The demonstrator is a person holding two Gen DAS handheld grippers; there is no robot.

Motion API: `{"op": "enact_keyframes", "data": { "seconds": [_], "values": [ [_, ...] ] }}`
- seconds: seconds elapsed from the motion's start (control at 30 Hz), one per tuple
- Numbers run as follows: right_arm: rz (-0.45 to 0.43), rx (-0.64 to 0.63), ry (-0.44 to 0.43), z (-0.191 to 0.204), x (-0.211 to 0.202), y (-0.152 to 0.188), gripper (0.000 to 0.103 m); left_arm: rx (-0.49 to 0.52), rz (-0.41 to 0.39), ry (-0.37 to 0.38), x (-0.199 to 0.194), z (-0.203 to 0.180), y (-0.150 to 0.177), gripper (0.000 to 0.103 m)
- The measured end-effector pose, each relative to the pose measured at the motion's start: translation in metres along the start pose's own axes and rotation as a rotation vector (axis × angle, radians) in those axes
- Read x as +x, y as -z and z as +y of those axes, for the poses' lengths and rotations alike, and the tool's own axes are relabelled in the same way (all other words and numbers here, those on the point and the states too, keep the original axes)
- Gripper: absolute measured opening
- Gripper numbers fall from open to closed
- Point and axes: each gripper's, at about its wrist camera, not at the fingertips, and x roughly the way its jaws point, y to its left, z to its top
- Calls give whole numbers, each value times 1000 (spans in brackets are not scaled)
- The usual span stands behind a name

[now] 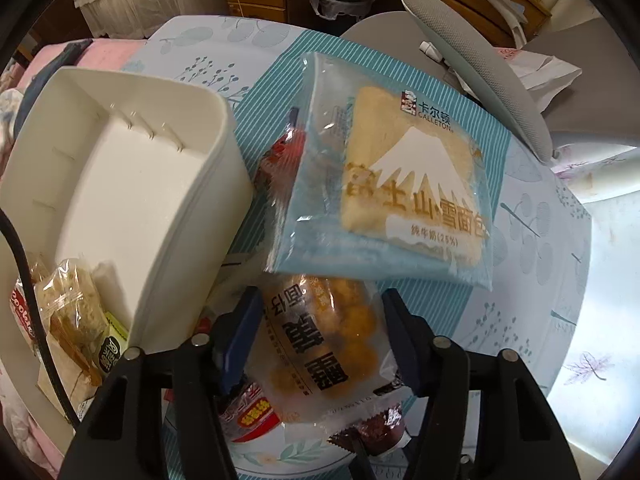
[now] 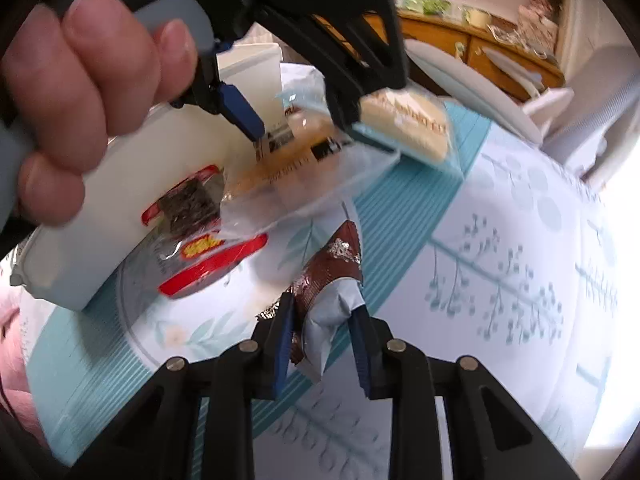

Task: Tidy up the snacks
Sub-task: 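Lift the brown foil snack with the right tool while the left tool grips the orange puff bag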

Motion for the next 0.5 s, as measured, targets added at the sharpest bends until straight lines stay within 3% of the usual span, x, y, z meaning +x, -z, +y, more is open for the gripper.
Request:
{"op": "enact_keyframes", "data": {
  "seconds": [0.1, 0.5],
  "values": [
    [31, 37, -11, 6, -7, 11, 26, -4, 12, 32, -6, 7, 5, 46],
    [154, 162, -31, 37, -49, 58, 25, 26, 37, 50, -38, 16, 32, 23]
  ]
}}
